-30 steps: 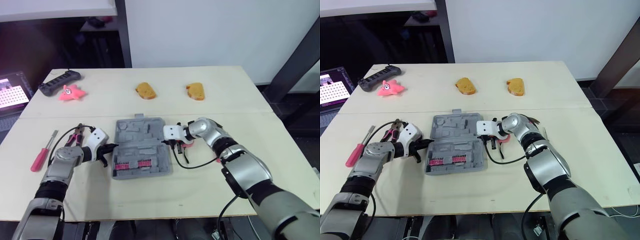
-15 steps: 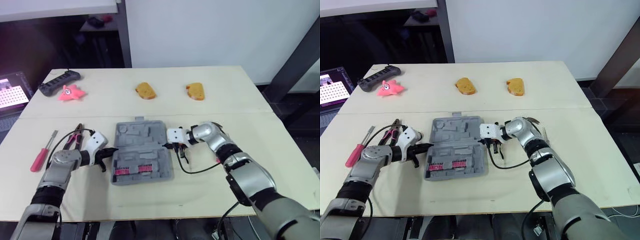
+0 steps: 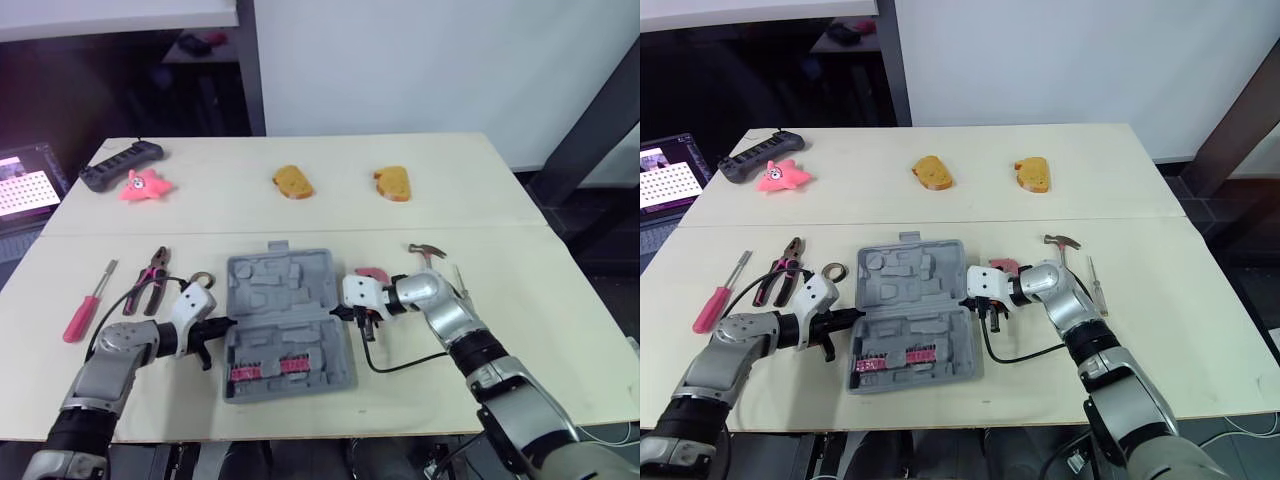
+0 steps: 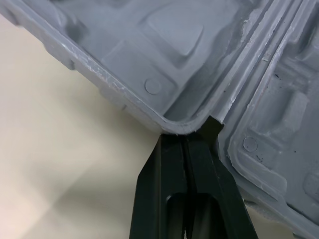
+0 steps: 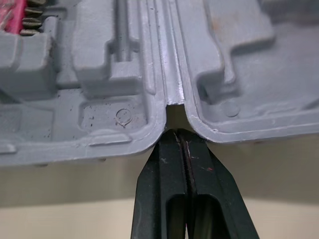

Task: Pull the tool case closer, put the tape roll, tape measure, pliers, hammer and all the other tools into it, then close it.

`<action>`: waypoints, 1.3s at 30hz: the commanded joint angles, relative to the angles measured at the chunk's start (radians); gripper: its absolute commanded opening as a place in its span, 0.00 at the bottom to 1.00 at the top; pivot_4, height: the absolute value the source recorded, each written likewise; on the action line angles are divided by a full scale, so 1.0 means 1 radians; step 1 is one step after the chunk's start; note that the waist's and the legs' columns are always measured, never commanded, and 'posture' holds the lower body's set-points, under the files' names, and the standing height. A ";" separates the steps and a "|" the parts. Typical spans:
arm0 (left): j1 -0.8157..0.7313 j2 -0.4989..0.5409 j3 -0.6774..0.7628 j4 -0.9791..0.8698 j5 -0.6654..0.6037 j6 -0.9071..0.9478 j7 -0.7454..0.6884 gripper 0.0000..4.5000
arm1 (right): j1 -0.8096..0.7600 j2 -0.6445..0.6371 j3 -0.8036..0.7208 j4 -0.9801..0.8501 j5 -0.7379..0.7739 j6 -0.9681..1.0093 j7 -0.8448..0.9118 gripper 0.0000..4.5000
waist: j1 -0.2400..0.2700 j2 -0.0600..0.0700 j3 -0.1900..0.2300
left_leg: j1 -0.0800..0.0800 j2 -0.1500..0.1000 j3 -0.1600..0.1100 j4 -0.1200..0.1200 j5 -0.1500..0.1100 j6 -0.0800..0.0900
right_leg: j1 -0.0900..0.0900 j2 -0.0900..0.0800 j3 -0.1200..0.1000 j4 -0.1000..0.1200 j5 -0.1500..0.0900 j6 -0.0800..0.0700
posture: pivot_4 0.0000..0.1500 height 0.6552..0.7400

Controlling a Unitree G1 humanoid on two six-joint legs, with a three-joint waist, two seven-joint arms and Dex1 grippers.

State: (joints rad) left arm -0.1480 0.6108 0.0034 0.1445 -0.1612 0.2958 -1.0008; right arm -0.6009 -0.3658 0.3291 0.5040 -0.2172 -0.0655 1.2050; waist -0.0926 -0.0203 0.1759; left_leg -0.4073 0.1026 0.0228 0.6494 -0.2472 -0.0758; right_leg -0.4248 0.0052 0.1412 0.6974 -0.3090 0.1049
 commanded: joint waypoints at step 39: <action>-0.116 -0.006 -0.064 0.025 -0.033 -0.001 -0.076 0.00 | 0.023 -0.153 0.038 -0.235 0.112 0.205 0.028 0.01 | 0.028 0.000 0.000 | 0.000 0.000 0.000 0.000 0.000 0.000 | 0.000 0.000 0.000 -0.002 0.000 0.000 | 1.00 0.70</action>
State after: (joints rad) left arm -0.2597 0.6082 -0.0461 0.2021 -0.1697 0.2975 -1.0487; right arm -0.5638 -0.5294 0.3768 0.3100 -0.1306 0.1353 1.2370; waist -0.0645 -0.0207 0.1759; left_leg -0.4077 0.1022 0.0228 0.6496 -0.2473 -0.0757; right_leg -0.4247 0.0053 0.1412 0.6956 -0.3091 0.1048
